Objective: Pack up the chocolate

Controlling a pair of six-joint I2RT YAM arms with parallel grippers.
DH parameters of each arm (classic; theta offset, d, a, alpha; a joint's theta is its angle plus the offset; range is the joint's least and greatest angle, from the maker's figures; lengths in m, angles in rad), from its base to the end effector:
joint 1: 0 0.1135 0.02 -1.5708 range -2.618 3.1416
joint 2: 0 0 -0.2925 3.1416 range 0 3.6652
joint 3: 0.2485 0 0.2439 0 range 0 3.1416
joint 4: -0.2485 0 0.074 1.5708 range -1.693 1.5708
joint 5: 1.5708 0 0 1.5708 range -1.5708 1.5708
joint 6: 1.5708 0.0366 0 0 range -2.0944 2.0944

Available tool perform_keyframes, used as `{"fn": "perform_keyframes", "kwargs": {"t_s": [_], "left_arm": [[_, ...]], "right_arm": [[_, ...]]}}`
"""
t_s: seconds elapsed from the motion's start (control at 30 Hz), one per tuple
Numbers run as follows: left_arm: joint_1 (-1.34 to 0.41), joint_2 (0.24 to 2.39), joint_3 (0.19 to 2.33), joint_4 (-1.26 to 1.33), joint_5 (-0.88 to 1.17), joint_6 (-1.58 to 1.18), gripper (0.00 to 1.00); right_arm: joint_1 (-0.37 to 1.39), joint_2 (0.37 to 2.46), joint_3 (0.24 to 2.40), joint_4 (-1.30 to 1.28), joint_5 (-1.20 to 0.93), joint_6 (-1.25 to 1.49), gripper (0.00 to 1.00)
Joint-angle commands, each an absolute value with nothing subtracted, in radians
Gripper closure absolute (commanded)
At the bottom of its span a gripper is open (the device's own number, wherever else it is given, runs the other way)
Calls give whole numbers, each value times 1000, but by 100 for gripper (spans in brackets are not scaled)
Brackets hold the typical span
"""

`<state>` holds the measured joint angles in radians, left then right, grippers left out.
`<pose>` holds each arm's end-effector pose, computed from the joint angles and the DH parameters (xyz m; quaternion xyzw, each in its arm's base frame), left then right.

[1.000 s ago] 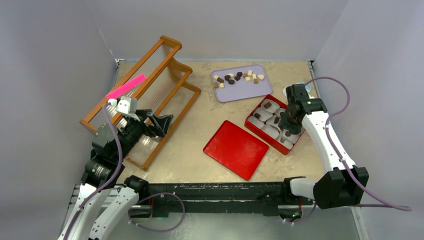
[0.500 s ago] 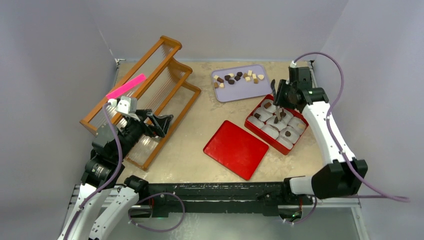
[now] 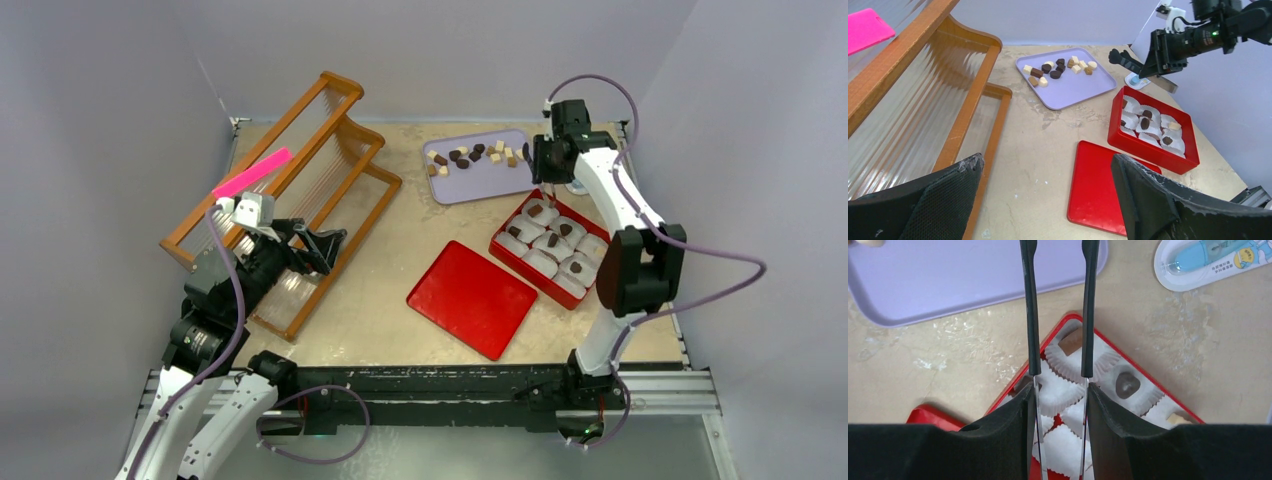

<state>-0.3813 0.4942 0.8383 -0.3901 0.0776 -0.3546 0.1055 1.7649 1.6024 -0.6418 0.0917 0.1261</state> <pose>0.0687 -0.0306 0.3834 0.0364 0.7222 -0.2744 0.6339 0.3942 0.0384 0.3419 0.0267 0.9263 0.0009 0.3760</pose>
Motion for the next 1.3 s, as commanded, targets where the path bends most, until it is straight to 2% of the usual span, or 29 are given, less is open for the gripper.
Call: {"fn": "perform_keyframes", "kwargs": {"t_s": [0.0, 0.7, 0.93, 1.27], "left_arm": [[-387, 501, 843, -379, 82, -339, 2], [-387, 496, 843, -382, 74, -337, 3], [-387, 494, 842, -382, 69, -336, 2], [-387, 494, 843, -382, 67, -336, 2]], "right_arm": [[109, 1838, 1725, -683, 110, 60, 58], [109, 2151, 2051, -781, 157, -36, 57], [108, 2204, 2063, -783, 194, -55, 57], [108, 2275, 2119, -768, 135, -78, 57]]}}
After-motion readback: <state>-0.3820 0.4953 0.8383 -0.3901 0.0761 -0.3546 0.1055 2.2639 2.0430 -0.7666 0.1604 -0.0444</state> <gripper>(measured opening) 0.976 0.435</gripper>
